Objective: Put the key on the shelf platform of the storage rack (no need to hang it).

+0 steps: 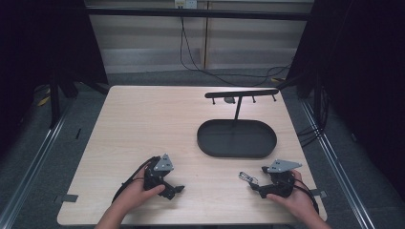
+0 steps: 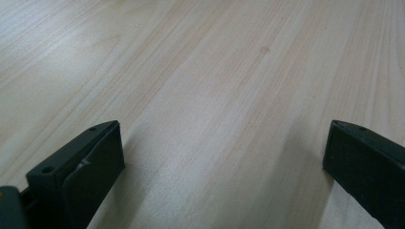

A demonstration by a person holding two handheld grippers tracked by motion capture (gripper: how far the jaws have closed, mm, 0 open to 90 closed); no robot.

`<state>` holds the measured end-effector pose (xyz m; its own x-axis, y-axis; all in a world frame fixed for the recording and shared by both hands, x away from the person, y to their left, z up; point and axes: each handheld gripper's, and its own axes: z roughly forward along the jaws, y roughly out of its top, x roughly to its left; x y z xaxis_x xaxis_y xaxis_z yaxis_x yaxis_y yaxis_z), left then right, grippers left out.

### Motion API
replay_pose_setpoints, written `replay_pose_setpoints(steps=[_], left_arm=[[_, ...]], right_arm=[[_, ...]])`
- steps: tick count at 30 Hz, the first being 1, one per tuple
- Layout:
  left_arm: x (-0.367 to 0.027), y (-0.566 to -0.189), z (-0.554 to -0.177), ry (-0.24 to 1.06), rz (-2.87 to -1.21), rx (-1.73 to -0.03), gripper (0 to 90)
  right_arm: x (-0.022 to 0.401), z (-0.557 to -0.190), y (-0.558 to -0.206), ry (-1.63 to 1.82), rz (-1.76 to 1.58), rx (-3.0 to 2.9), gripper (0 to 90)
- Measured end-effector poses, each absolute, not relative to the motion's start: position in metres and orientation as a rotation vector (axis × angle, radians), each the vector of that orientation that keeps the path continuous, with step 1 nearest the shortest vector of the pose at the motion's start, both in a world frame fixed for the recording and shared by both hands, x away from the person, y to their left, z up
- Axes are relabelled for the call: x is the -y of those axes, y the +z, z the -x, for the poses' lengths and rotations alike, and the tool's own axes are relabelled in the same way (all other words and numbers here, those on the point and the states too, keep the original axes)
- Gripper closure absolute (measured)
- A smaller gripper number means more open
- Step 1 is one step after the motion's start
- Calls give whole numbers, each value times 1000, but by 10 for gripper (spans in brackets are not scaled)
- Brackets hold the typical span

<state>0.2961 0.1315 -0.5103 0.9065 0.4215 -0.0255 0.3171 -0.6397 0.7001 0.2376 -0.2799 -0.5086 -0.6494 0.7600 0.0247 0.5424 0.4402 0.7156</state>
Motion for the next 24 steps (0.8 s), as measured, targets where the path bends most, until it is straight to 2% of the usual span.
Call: replay_pose_setpoints(steps=[6,8,17,24], left_arm=[[-132,-510,-296,180,-2314,-525,0],[-131,-511,-296,178,-2311,-522,0],[-131,-511,-296,178,-2310,-521,0],[-131,-511,-296,177,-2311,-521,0]], right_arm=[[277,-240,-502,946,-1151,-2456,193],[275,-242,-497,898,-1157,-2500,248],[262,-253,-481,708,-1182,-2667,311],[256,-262,-474,693,-1196,-2699,373]])
